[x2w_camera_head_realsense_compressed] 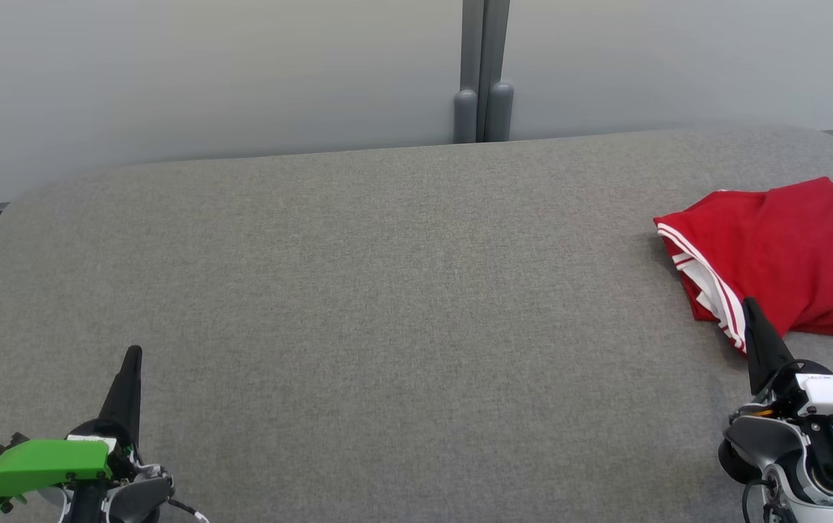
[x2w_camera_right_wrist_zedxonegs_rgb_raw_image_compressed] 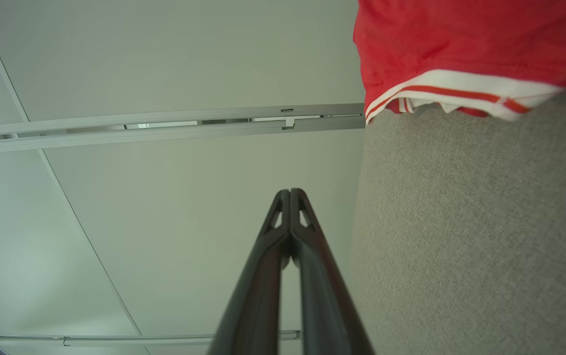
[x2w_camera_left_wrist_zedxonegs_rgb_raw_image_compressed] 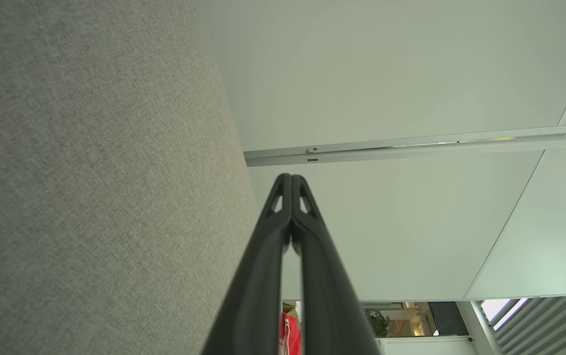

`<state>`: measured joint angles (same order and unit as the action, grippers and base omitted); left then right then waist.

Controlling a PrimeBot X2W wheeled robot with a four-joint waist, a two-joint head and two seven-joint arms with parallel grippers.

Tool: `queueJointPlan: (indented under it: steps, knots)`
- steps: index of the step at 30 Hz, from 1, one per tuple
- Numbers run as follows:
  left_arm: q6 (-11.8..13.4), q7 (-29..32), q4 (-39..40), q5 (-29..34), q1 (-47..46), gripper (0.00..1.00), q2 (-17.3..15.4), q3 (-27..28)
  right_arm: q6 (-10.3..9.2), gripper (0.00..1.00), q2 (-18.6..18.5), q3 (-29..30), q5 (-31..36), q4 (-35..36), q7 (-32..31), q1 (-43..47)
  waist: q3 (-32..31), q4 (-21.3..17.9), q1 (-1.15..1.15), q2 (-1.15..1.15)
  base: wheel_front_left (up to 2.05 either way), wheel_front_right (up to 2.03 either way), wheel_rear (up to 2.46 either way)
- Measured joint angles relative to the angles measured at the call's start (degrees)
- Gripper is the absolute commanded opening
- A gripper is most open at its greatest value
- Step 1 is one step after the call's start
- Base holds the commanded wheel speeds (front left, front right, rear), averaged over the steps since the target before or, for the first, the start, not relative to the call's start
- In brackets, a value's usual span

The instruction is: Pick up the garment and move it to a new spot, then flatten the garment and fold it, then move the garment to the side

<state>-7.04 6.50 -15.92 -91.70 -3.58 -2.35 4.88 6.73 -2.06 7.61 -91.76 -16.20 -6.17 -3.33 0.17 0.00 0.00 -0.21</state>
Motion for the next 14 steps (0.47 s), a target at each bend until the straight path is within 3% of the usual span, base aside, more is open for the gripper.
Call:
queueJointPlan:
  steps: [14]
  knots:
    - [0.0, 0.0, 0.0, 0.0, 0.0, 0.00, 0.0, 0.0, 0.00, 0.00, 0.0, 0.0, 0.0, 0.0, 0.0, 0.0, 0.0, 0.0, 0.00, 0.00, 0.00, 0.00, 0.00]
